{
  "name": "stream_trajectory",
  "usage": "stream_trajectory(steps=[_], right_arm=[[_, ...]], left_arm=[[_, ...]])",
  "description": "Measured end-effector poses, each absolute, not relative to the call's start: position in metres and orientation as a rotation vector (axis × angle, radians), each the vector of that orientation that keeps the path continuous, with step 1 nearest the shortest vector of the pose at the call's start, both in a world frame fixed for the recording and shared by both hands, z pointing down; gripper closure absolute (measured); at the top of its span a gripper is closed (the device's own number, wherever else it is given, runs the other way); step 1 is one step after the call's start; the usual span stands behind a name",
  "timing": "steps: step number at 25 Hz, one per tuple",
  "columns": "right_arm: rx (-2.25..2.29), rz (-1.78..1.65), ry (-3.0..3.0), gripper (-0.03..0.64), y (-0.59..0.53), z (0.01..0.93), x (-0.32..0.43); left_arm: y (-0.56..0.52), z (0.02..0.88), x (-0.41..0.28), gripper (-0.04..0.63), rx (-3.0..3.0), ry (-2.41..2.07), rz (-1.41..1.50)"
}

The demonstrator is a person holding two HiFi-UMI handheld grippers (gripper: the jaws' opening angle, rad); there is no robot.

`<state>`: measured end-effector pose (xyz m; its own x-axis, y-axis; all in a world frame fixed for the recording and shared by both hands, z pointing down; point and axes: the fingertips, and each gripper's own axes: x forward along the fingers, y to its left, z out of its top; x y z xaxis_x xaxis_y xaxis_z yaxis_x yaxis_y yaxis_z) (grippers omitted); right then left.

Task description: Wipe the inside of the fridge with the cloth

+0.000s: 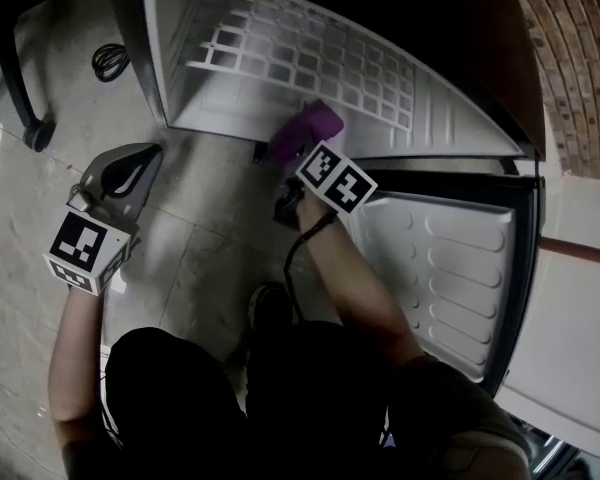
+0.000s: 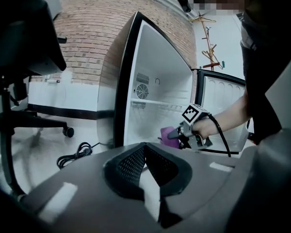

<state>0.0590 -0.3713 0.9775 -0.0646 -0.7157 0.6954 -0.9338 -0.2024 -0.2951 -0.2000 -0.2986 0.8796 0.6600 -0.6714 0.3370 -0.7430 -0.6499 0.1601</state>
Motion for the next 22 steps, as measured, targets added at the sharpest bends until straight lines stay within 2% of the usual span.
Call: stream_trajectory(steps=[9,14,22], right_arm=[[1.626,1.203,-1.787,0.538,-0.307,0.951,0.007],[1.424,1.258,-1.917,0.538,-0.277,0.887,-0.019],[1.01,1.08,-2.102,0.538,-0.244,0.763,-0.053]], left_arm=[[-0.282,0.797,-0.229,0.578,2.463,-1.255,0.353],[-0.265,0.749,-0.226,0.578,2.336,-1.283,0.308],[-0.261,0.653,-0.211,0.578,2.239,-1.305,0.274]])
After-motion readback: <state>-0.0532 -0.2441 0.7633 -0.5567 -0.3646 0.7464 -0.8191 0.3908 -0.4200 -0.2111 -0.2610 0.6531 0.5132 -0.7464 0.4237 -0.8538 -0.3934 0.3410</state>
